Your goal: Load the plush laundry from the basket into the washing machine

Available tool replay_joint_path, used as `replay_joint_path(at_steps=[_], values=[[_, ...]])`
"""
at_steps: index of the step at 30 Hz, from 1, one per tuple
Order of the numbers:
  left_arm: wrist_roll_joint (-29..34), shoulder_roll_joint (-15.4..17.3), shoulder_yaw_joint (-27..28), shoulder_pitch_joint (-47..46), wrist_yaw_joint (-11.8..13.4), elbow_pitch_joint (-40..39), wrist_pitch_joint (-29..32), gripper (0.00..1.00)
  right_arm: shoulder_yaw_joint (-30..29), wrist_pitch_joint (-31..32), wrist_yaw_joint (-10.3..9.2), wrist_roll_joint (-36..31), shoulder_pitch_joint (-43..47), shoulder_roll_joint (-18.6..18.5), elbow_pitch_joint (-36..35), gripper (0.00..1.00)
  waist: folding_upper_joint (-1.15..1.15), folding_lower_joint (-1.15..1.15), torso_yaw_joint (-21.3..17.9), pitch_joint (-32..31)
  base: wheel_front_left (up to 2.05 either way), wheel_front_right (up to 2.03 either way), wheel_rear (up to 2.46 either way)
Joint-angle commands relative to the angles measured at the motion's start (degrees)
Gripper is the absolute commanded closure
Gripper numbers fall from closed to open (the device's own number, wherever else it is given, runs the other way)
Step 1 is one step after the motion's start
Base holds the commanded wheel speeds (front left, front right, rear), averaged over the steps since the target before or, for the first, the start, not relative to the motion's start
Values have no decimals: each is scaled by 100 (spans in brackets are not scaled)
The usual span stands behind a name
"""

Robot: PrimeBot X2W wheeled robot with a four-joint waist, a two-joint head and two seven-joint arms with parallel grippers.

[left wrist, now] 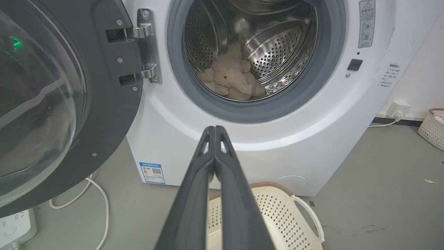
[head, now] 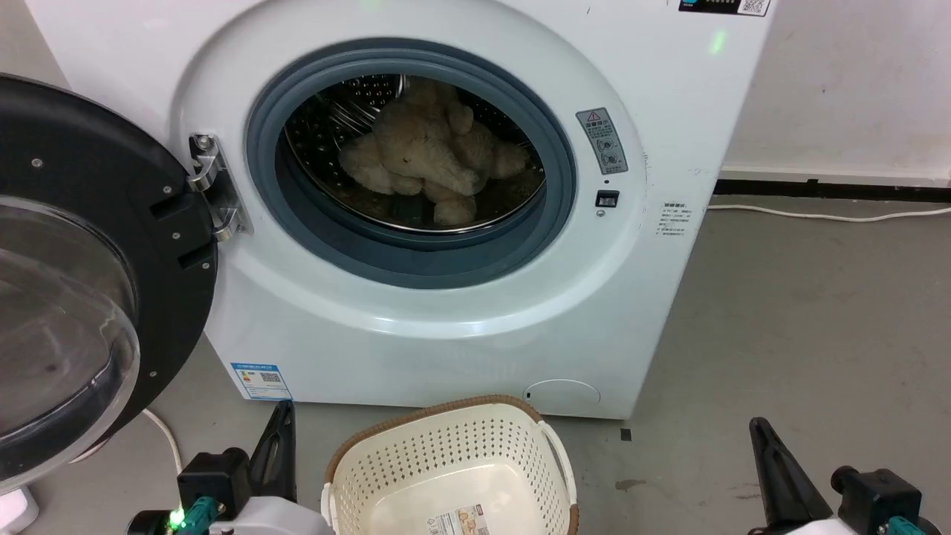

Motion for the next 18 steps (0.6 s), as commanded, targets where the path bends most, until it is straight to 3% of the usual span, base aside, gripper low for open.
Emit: replay_joint_path(at_steps=[1,18], values=[[56,-13,32,-66,-18,-48,26,100,14,27,-2,-54,-111,-1,-42,100,0,0,0,2,0,0,0],[273,-89,113,-98,-43,-160,177,100,33,201,-2,-226,-225,-1,-116,100,0,0,3,30,0,0,0]])
